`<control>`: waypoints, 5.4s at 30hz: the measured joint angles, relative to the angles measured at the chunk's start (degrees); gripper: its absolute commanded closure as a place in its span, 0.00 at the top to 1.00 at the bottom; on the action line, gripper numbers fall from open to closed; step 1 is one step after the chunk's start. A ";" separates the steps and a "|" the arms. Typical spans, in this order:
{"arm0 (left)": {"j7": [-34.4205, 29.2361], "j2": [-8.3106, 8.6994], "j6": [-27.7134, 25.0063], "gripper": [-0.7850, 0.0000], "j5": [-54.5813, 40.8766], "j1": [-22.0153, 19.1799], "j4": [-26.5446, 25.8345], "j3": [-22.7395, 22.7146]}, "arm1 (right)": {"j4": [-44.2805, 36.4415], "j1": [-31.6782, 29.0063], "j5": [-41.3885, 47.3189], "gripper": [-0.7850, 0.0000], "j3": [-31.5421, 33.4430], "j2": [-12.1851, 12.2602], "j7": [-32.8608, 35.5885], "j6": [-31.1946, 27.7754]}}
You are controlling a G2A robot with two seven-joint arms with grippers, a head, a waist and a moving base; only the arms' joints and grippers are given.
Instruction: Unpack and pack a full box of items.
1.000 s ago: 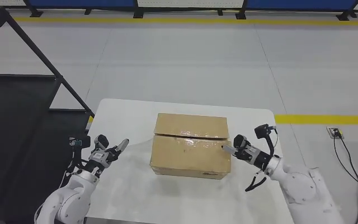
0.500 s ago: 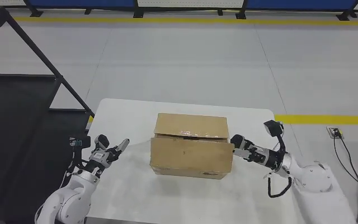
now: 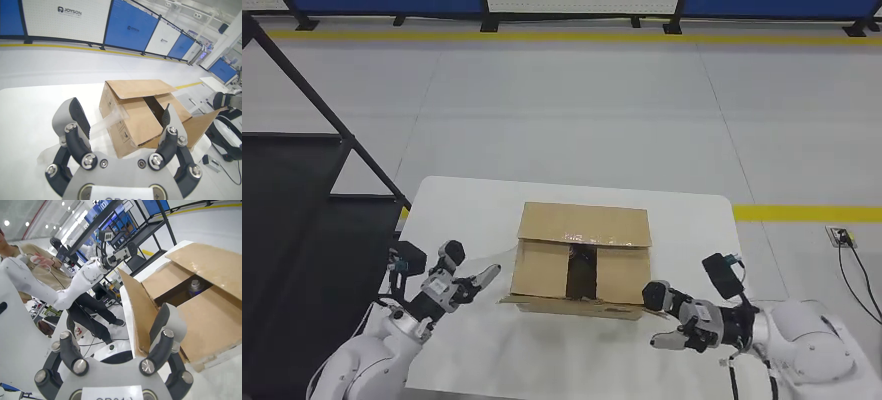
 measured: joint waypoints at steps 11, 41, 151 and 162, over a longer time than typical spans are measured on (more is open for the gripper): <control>-10.95 1.59 -14.56 1.00 7.90 -0.28 2.70 2.04 | 3.27 0.70 -2.85 1.00 -8.49 8.16 -2.74 -2.72; -8.38 1.79 -9.19 1.00 13.60 -1.87 6.16 7.13 | 14.17 16.51 21.98 1.00 -18.47 7.14 -7.51 31.89; 7.69 1.45 12.38 1.00 21.87 -2.54 12.00 12.76 | 51.29 48.72 12.98 1.00 -43.15 -20.07 -9.82 41.06; 9.59 1.63 12.01 1.00 19.57 -0.09 10.78 9.52 | 61.18 51.51 22.42 1.00 -43.25 -24.26 -4.07 34.42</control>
